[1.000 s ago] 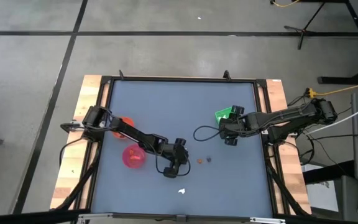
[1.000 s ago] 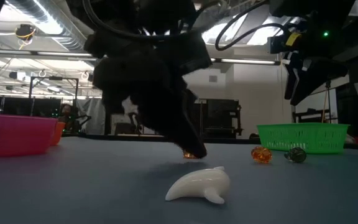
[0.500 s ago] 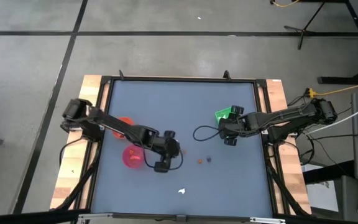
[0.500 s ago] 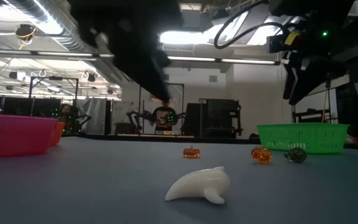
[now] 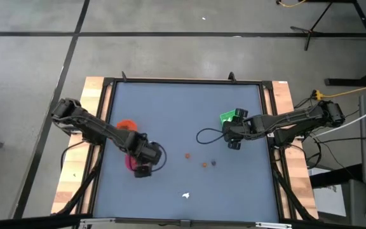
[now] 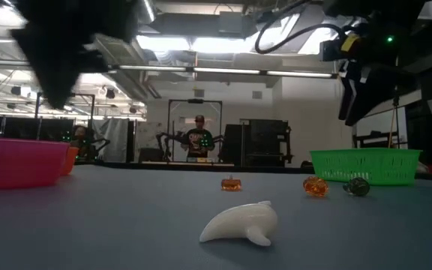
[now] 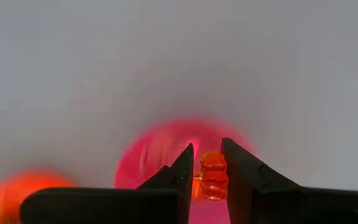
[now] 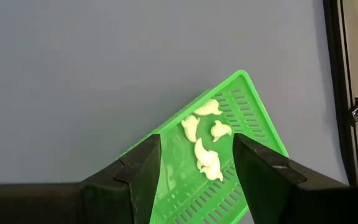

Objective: Sort Halloween decoration
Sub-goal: Put the orange pumpkin toy into the red bowl

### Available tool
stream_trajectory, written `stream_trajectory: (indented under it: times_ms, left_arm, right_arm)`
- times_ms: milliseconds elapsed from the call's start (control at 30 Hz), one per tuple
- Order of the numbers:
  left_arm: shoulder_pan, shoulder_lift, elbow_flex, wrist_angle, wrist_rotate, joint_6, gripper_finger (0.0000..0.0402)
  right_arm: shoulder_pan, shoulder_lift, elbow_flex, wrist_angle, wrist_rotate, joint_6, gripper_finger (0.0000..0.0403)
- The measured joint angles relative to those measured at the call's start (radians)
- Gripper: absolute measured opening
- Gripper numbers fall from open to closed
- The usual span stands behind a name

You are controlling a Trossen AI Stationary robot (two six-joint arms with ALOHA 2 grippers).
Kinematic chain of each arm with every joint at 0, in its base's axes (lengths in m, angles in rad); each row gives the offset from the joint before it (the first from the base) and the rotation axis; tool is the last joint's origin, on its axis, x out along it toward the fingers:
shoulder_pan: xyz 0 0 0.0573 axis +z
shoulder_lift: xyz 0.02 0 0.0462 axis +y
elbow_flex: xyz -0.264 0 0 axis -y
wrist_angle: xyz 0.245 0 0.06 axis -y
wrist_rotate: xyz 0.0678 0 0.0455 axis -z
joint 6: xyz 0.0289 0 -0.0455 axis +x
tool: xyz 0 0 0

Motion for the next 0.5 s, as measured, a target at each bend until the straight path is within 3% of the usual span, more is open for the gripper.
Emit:
stream_trajectory:
  times_ms: [167,500]
  left_arm:
    - [-0.056,0.007,0.0,-0.125,0.0,-0.049,0.005]
    - [-0.106,0.007,0.0,-0.137,-0.002,-0.061,0.0075]
  right_arm:
    - [0.0,0.0,0.0,0.034,0.0,0.0,0.02]
    - [0.0,0.0,0.0,0.079,0.0,0.0,0.02]
